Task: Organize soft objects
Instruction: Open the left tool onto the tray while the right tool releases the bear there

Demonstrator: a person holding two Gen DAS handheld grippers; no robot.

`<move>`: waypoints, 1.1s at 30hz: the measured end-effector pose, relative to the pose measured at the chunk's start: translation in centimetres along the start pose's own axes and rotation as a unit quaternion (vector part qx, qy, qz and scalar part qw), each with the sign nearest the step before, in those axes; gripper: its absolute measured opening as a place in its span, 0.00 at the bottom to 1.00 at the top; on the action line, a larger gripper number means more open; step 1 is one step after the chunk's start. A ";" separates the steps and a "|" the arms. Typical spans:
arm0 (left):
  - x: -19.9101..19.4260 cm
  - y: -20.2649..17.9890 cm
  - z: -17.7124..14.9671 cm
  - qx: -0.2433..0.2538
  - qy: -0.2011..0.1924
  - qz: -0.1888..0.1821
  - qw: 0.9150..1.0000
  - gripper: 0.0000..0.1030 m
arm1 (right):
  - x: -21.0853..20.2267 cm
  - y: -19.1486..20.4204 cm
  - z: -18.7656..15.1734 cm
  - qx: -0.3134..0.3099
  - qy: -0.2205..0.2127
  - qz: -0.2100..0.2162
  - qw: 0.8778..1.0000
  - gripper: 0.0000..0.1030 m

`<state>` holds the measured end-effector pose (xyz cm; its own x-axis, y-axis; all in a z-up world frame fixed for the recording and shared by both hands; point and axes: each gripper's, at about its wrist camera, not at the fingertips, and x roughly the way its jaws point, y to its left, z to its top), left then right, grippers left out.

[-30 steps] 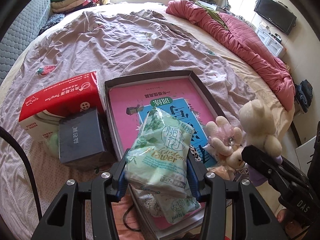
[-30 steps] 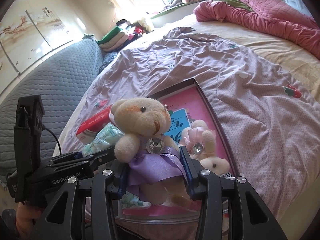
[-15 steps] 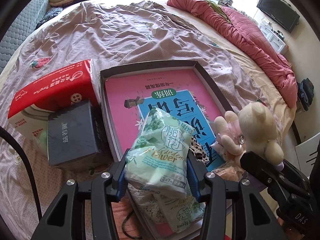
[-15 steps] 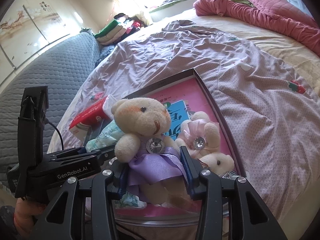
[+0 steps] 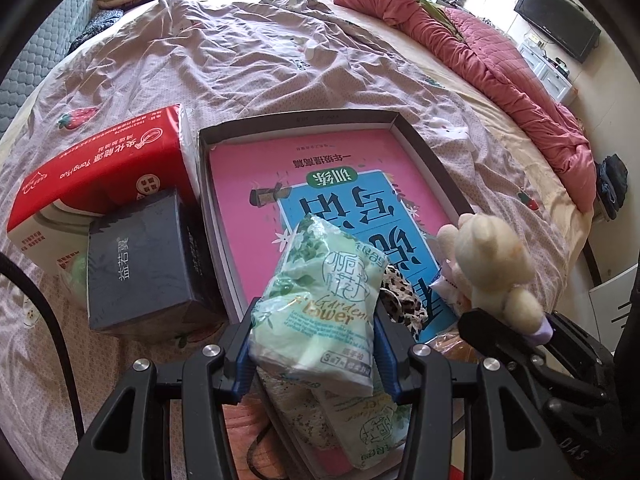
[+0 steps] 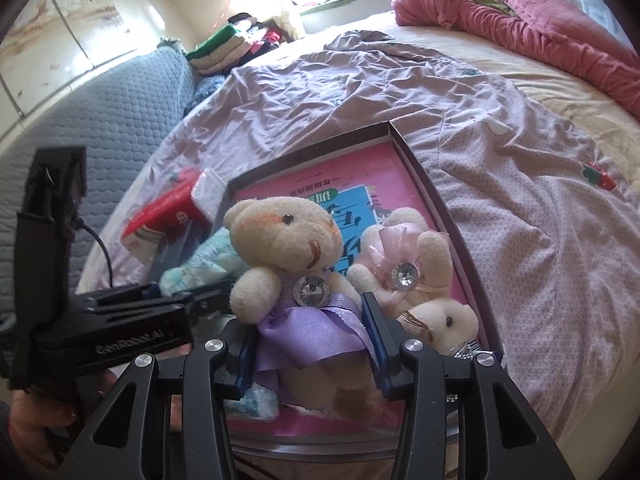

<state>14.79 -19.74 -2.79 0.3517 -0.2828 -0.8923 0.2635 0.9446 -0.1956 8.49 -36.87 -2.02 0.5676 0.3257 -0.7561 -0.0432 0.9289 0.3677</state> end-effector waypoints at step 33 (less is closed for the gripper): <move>0.6 0.2 0.5 -0.007 0.008 -0.010 1.000 0.51 | 0.4 0.9 0.0 -0.062 -0.011 -0.063 0.996 0.61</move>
<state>15.51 -19.85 -3.19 0.3319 -0.2998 -0.8944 0.2582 0.9408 -0.2195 8.72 -35.90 -2.01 0.5929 0.2022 -0.7795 -0.0705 0.9773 0.1998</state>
